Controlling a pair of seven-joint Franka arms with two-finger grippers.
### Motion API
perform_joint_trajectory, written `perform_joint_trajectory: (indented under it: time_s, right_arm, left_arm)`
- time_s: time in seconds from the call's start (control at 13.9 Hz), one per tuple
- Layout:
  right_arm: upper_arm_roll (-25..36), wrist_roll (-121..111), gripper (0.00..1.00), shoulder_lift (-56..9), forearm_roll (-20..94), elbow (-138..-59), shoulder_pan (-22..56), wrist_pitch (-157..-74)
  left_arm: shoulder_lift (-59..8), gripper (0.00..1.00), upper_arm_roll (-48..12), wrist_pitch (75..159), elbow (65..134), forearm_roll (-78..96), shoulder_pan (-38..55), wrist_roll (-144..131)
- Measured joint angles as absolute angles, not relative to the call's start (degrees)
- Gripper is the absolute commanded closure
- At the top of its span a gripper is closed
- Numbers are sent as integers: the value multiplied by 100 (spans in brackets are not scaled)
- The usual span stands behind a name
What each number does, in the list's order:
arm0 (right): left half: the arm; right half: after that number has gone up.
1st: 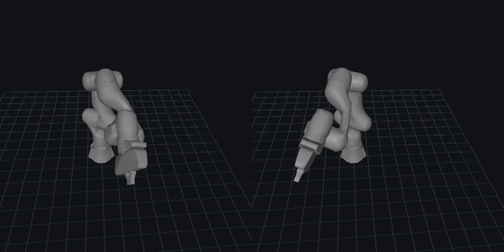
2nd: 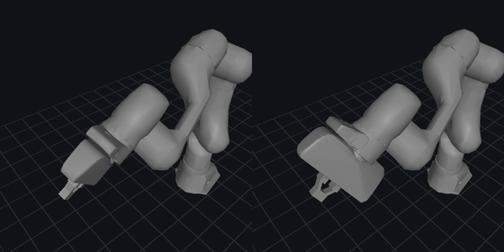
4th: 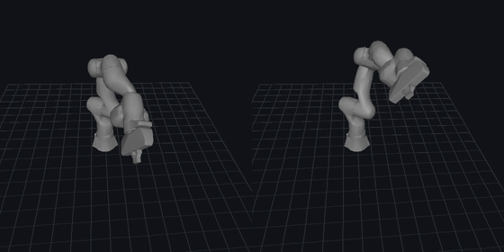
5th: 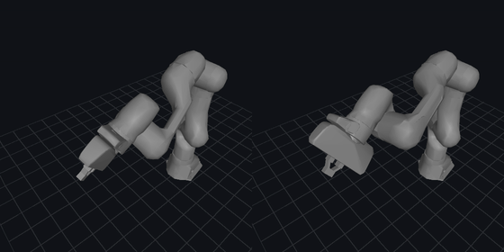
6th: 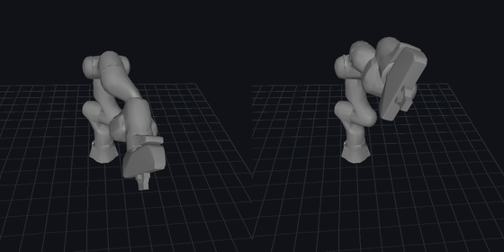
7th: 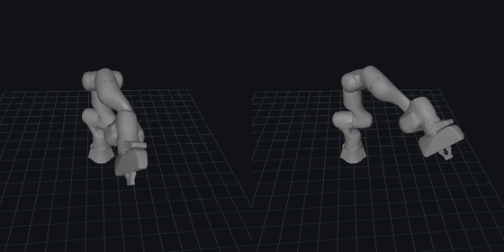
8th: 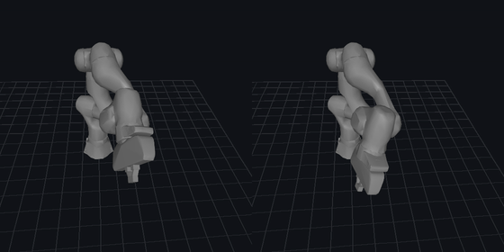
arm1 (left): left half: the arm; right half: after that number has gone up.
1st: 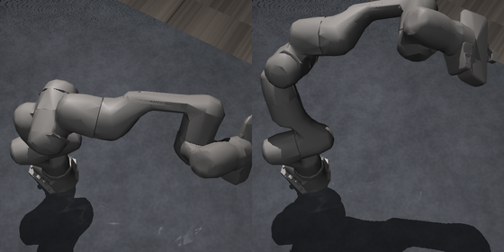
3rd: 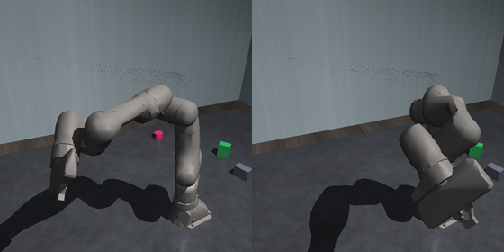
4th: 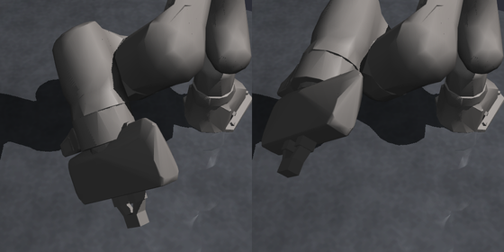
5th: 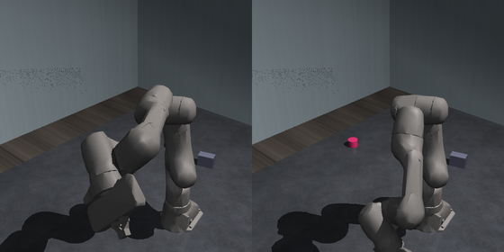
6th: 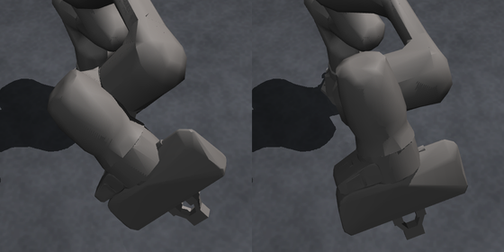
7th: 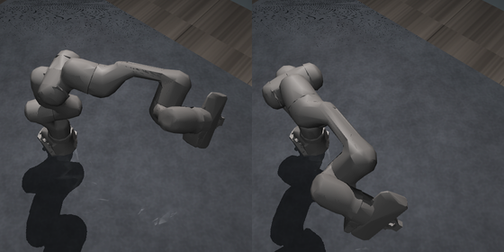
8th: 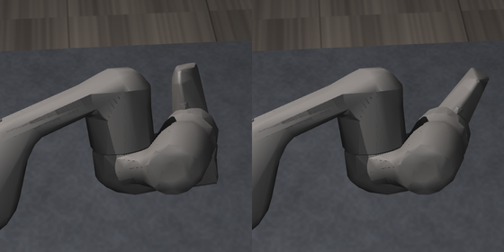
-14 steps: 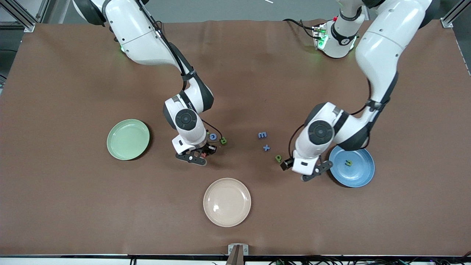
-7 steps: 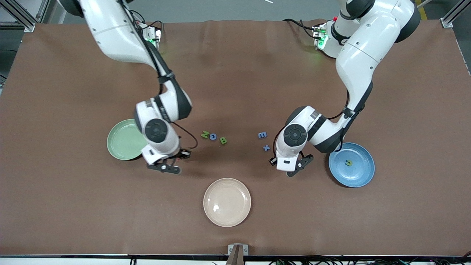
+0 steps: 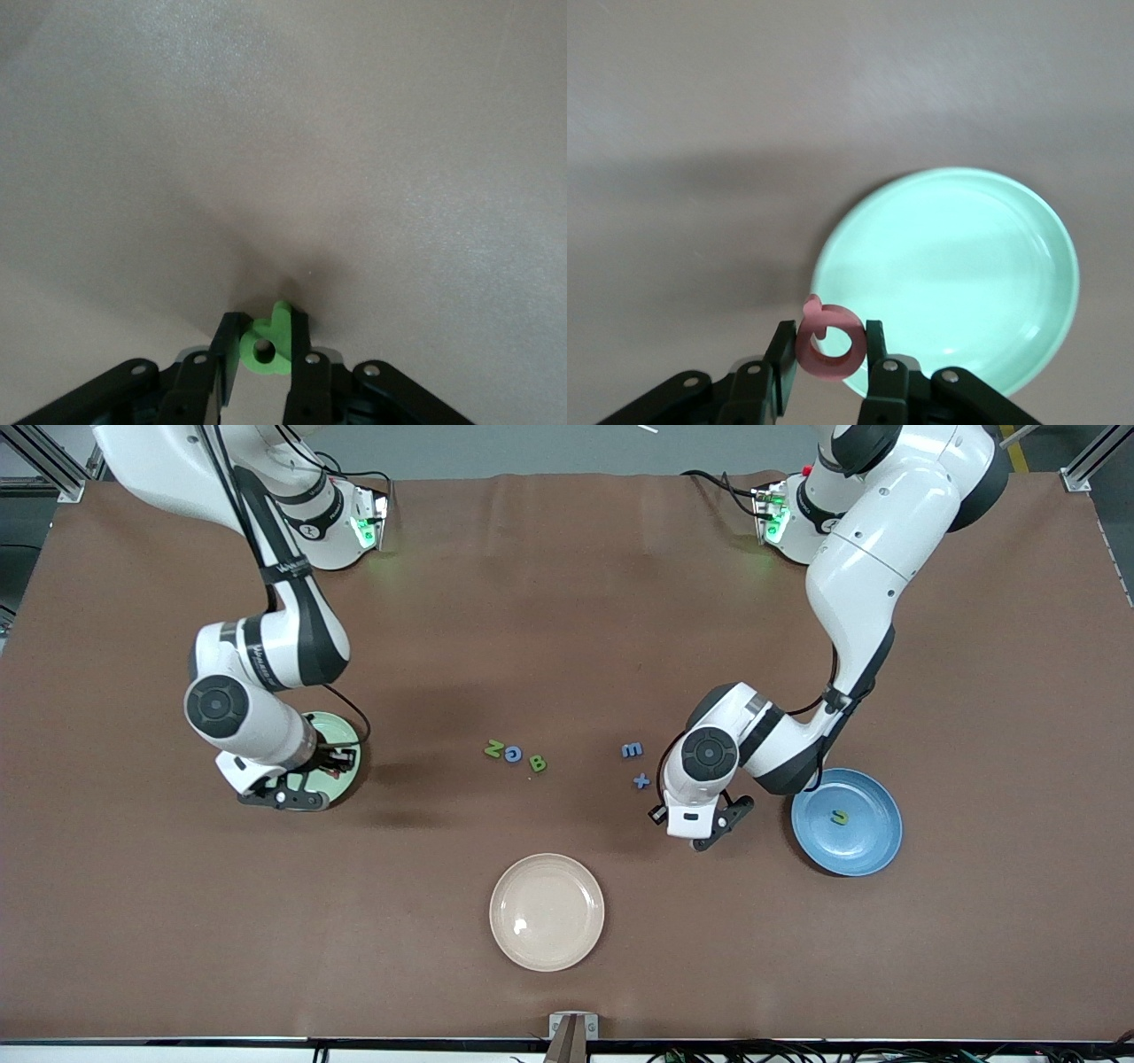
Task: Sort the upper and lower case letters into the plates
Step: 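Drop the Q in the green plate while the left gripper drops the d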
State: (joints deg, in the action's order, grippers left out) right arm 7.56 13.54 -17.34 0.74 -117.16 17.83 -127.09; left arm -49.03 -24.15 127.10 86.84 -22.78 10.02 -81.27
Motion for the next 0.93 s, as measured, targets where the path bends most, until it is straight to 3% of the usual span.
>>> perform_joint_trajectory:
  time_s: [0.5, 0.93]
  right_arm:
    - [735, 891, 100, -1433, 74, -13261, 1300, -14203]
    - [733, 738, 93, -1458, 76, -13625, 1088, -14561]
  left_arm:
    - [-4747, 100, -2354, 12697, 8496, -2382, 782, -8056]
    - [-4359, 100, -2363, 12556, 8479, -2801, -31, -7063]
